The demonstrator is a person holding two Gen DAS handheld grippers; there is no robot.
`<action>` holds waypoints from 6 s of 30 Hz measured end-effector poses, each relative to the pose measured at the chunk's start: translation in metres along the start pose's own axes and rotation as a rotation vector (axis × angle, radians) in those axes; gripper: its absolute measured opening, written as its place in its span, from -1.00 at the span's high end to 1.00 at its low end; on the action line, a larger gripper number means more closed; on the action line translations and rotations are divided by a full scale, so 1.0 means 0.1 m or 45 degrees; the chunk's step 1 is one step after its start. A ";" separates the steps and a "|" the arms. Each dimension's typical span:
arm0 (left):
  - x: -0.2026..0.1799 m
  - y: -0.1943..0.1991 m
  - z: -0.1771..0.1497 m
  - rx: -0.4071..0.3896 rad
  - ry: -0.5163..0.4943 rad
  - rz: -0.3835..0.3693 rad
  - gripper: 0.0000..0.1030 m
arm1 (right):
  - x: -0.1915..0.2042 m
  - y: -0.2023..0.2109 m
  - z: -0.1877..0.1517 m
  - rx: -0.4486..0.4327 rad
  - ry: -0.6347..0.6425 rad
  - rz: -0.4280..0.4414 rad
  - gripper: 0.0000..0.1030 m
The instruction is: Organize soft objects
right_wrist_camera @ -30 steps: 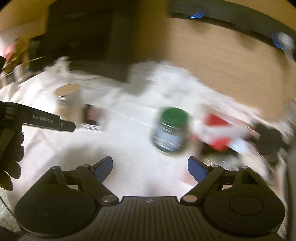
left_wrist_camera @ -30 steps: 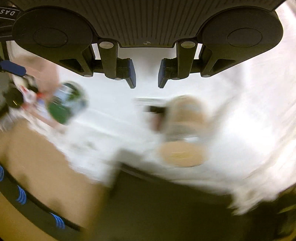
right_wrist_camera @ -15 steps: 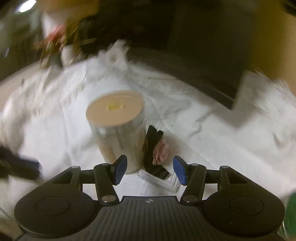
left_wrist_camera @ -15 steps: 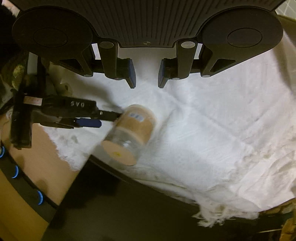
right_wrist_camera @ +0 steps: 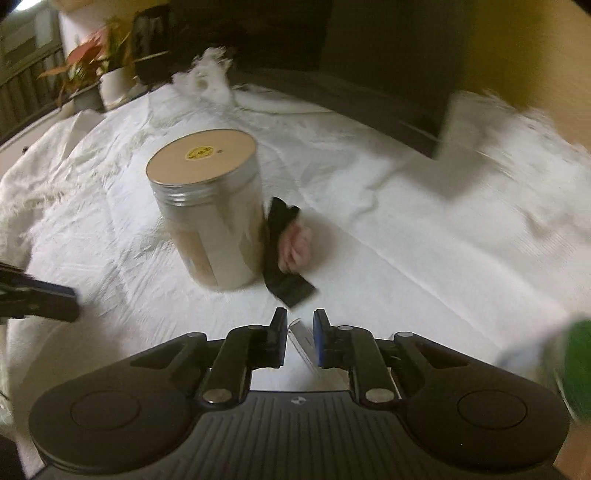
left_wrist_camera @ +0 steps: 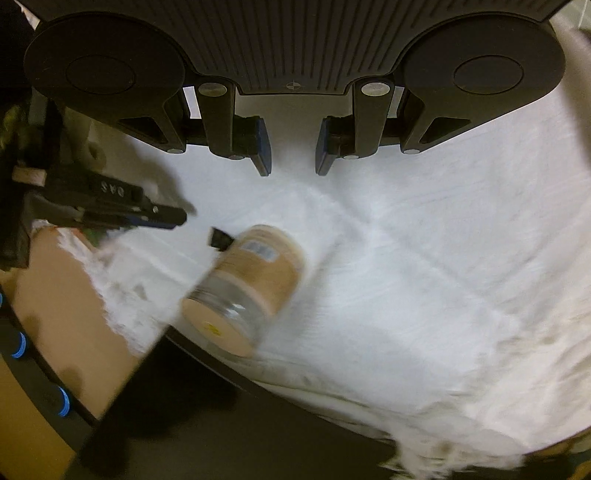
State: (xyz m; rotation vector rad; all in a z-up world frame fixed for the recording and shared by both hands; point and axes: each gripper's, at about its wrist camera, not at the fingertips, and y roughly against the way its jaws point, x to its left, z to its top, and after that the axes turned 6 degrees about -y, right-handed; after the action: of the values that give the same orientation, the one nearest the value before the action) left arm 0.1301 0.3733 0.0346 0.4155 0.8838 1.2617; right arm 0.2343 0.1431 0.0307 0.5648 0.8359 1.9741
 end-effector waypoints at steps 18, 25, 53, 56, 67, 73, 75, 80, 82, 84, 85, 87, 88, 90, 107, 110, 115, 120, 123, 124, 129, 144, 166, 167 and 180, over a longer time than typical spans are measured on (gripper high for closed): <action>-0.22 -0.23 0.14 0.051 -0.060 -0.094 0.44 | 0.22 -0.52 0.22 0.002 0.207 0.022 0.20; -0.18 -0.20 0.12 0.055 -0.059 -0.067 0.44 | 0.03 -0.35 0.12 -0.034 -0.006 -0.014 0.86; -1.51 -1.14 0.56 -0.211 -0.231 0.260 0.44 | 0.01 0.75 -1.12 0.011 -0.238 -0.330 -0.33; -1.66 -1.37 0.66 -0.208 -0.276 0.327 0.54 | 0.01 0.75 -1.21 0.009 -0.238 -0.302 -0.40; -2.02 -1.87 0.71 -0.216 -0.436 0.599 0.26 | -0.21 0.83 -1.37 -0.040 -0.325 -0.259 -0.94; -1.96 -1.80 0.63 -0.181 -0.527 0.574 0.41 | -0.23 0.82 -1.39 -0.042 -0.296 -0.226 -1.00; -1.92 -1.78 0.61 -0.175 -0.530 0.590 0.47 | -0.20 0.81 -1.40 -0.047 -0.281 -0.244 -1.00; -1.83 -1.79 0.72 -0.119 -0.394 0.626 0.46 | -0.15 0.81 -1.46 -0.093 -0.279 -0.277 -1.00; -1.81 -1.77 0.75 -0.112 -0.367 0.623 0.49 | -0.15 0.82 -1.48 -0.115 -0.286 -0.290 -1.00; -1.81 -1.76 0.76 -0.118 -0.363 0.619 0.49 | -0.13 0.84 -1.50 -0.125 -0.288 -0.296 -1.00; -1.82 -1.77 0.75 -0.125 -0.384 0.625 0.51 | -0.14 0.84 -1.51 -0.126 -0.290 -0.294 -1.00; -1.84 -1.77 0.70 -0.123 -0.420 0.623 0.58 | -0.14 0.84 -1.50 -0.127 -0.291 -0.291 -1.00; -1.85 -1.75 0.66 -0.134 -0.435 0.620 0.61 | -0.14 0.84 -1.50 -0.127 -0.290 -0.289 -1.00; -1.81 -1.70 0.62 -0.146 -0.435 0.592 0.65 | -0.15 0.85 -1.49 -0.127 -0.288 -0.283 -1.00; -1.58 -0.89 0.12 -0.164 -0.408 0.126 0.71 | -0.15 0.84 -1.45 -0.096 -0.274 -0.267 -1.00; -1.48 -0.75 0.04 -0.143 -0.426 0.090 0.71 | -0.18 0.81 -1.29 -0.005 -0.253 -0.213 -1.00; -1.18 -0.59 -0.04 -0.129 -0.356 0.074 0.71 | -0.06 0.77 -0.90 -0.115 -0.239 -0.202 -0.99; -0.97 -0.47 -0.02 -0.135 -0.312 0.049 0.71 | 0.02 0.34 -0.54 -0.095 -0.147 -0.198 -0.66; -0.92 -0.41 0.00 -0.136 -0.329 0.031 0.71 | -0.07 0.11 -0.43 -0.043 -0.208 -0.249 -0.55; -0.90 -0.40 0.00 -0.137 -0.329 0.025 0.71 | -0.10 0.09 -0.42 -0.034 -0.235 -0.237 -0.49; -0.84 -0.35 0.00 -0.127 -0.338 -0.005 0.71 | -0.14 0.19 -0.39 -0.033 -0.281 -0.231 -0.21; -1.95 -0.23 0.63 -0.316 -0.621 -0.299 0.71 | -0.82 1.93 -0.01 -0.480 -0.296 -0.528 -0.21; -3.66 -1.70 0.23 0.181 -0.908 -0.522 0.48 | -2.48 1.74 -0.64 -0.235 -0.693 -0.566 -0.22; -3.60 -1.71 0.22 0.185 -0.887 -0.515 0.48 | -2.45 1.70 -0.59 -0.218 -0.658 -0.577 -0.22; -3.24 -1.30 0.32 0.086 -0.762 -0.531 0.49 | -2.12 2.14 -0.61 -0.294 -0.622 -0.612 -0.75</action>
State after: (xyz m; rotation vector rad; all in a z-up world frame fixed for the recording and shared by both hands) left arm 0.2235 0.0379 0.0737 0.5879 0.4642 0.6644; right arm 0.1798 -0.1413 0.1354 0.6075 0.3831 1.3842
